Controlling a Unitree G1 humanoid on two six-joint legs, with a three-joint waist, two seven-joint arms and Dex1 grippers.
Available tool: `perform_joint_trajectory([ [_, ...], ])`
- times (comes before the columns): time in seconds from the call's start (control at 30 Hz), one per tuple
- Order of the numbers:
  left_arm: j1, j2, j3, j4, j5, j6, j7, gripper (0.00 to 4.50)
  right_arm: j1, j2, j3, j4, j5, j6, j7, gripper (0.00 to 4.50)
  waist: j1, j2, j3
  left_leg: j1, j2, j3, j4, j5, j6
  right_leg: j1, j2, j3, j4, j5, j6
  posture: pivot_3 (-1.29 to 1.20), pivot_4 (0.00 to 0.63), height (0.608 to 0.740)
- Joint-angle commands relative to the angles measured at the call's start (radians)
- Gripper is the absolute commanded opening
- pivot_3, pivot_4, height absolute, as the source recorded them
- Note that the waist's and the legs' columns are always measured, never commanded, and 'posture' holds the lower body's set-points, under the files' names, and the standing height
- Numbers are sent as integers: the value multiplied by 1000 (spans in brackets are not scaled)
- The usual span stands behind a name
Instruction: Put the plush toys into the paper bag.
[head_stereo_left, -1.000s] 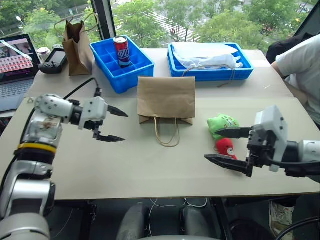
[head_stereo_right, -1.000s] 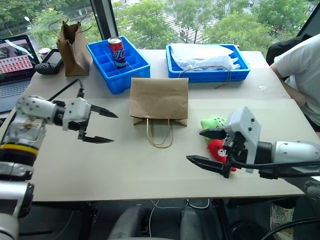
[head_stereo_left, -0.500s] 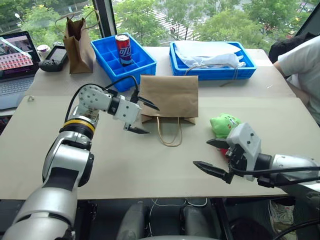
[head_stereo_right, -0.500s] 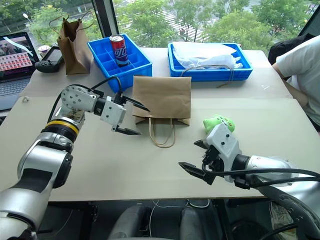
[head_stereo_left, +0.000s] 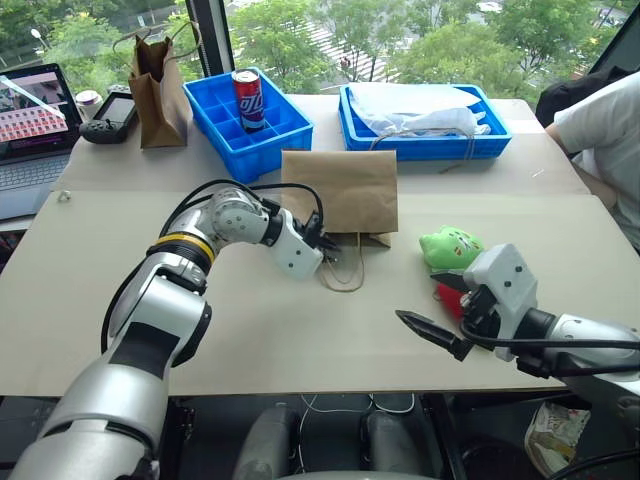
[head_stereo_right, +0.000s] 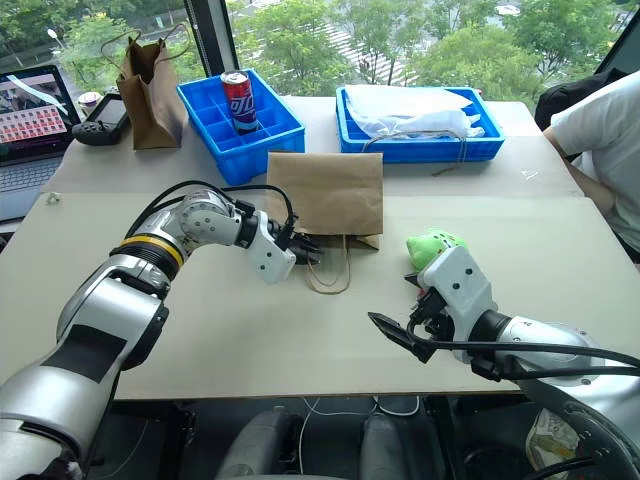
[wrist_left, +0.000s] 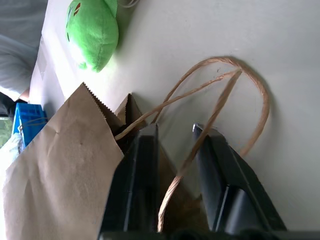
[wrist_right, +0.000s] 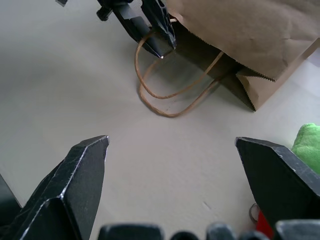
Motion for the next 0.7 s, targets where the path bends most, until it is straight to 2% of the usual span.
perform_joint_trajectory([
  [0.03,-25,-26,54,21,-125,17,-109,49,-6,8,3,-22,-16,1,-10,4500,-1,0,0,0,0,0,0,0,0,0,0,0,0,0,0,0,150,740],
  [0.1,-28,-56,141,17,-277,144,-283,49,7,12,20,-20,-29,-1,-3,4500,1,0,0,0,0,0,0,0,0,0,0,0,0,0,0,0,150,740],
  [0.2,-47,-91,259,-44,-462,460,-511,49,50,48,39,-15,-5,26,-25,4500,-1,0,0,-1,0,0,3,0,0,0,0,-1,1,0,0,0,150,740],
  [0.33,-12,-57,261,-257,-534,720,-673,49,130,112,83,-39,8,44,-59,4500,-9,0,0,-2,0,0,4,-1,1,0,0,0,2,0,0,0,150,740],
  [0.47,53,-8,236,-515,-553,993,-703,49,111,208,138,-20,-26,22,-121,4500,-24,1,0,-2,1,-1,5,-1,1,0,1,1,3,0,0,0,150,740],
  [0.6,161,64,171,-890,-568,1310,-712,0,41,322,213,37,-96,2,-172,3476,-37,1,0,0,2,0,5,-1,1,0,3,3,5,0,0,0,150,740],
  [0.7,163,82,177,-1045,-607,1507,-679,0,5,370,269,76,-169,4,-206,2482,-33,1,0,1,3,-1,5,0,0,-1,4,3,7,0,0,0,150,740],
])
